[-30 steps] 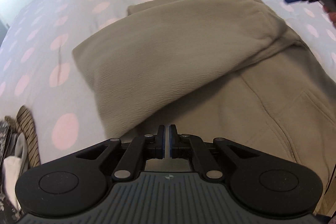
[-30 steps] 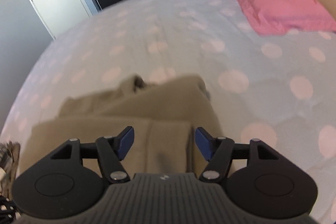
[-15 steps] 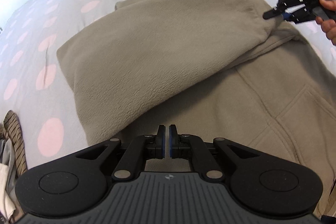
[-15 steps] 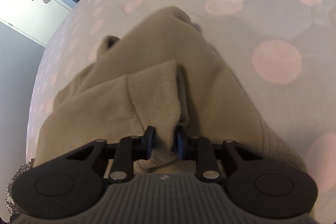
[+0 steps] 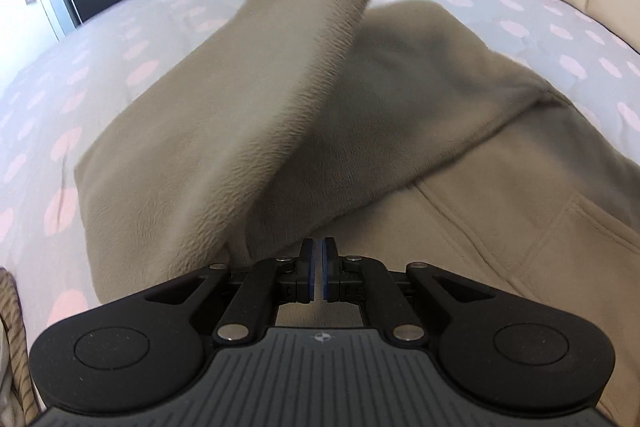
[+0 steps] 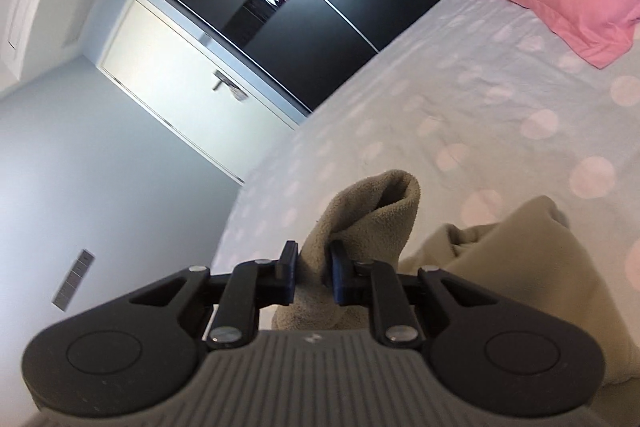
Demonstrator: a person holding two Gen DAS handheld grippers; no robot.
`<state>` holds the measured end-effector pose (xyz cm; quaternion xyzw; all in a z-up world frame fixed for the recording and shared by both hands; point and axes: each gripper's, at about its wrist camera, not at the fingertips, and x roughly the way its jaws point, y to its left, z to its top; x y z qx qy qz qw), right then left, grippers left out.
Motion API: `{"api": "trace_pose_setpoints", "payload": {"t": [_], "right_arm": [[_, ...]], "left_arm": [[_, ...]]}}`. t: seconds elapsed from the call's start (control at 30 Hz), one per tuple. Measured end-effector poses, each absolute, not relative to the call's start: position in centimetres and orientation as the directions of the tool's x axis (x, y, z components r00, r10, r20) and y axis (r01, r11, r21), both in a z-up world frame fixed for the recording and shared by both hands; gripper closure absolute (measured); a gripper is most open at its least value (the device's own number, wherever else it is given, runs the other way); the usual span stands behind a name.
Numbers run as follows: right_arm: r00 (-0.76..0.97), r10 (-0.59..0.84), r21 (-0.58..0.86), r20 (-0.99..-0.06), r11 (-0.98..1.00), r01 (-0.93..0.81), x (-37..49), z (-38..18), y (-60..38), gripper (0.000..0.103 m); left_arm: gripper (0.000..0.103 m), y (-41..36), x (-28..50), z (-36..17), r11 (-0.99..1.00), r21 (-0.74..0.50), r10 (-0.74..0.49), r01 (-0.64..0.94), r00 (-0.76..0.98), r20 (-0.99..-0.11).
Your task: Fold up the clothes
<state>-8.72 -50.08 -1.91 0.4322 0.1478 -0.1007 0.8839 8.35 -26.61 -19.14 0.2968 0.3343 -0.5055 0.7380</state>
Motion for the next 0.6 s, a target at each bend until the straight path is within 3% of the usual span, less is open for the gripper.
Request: {"api": "trace_pose_setpoints", "payload": {"t": [0.1,0.23,0.43,0.6], "right_arm": [[0.949,-0.047,0.755,-0.312,0.594,0.278,-8.7,-0.6,-50.3,0.084],[0.956,-0.048,0.771,-0.288,0.581,0.261,-9.2,0.0,-50.6,0.085],[0.949,-0.039,0.761,-0.313,0.587,0.276,-8.9,-0.8,-50.6,0.085],[0.935,-0.054,0.745,-0.350,0.589,0.313,-8.9,-1.7,-50.9,0.085]], "left_arm": [[0.103,-27.1,8.0,-18.6,0.334,0.156,-0.573,0.930,0.332,-0.749],[0.103,-27.7,9.1,-19.6,0.423,0.245,-0.467,0.872,0.442,-0.766],[0.103,-26.7,12.3,-22.1,0.506,0.257,-0.349,0.823,0.468,-0.812],[0.103,-26.2,13.5,-22.5,0.538,0.230,-0.334,0.811,0.456,-0.825]]}}
